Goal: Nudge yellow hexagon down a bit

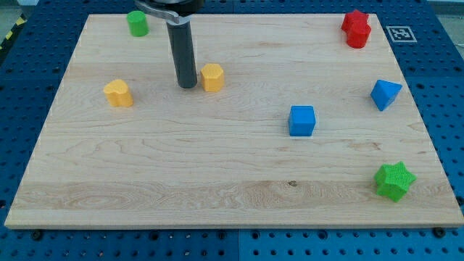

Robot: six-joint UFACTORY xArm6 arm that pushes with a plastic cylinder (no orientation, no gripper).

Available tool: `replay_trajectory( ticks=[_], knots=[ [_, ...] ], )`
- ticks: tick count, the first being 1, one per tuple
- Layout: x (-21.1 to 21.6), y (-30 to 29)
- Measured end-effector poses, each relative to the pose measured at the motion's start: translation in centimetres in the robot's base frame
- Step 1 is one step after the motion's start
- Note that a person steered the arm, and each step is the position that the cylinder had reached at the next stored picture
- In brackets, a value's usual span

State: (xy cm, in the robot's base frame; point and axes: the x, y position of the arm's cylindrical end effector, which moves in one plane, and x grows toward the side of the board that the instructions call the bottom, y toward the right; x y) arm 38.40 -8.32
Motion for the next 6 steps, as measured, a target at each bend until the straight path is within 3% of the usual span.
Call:
replay_trajectory(
  ticks=[2,4,6],
  knots=[
    [-4.6,-4.0],
    [-4.1,2.6],
    [-4.1,2.6]
  ],
)
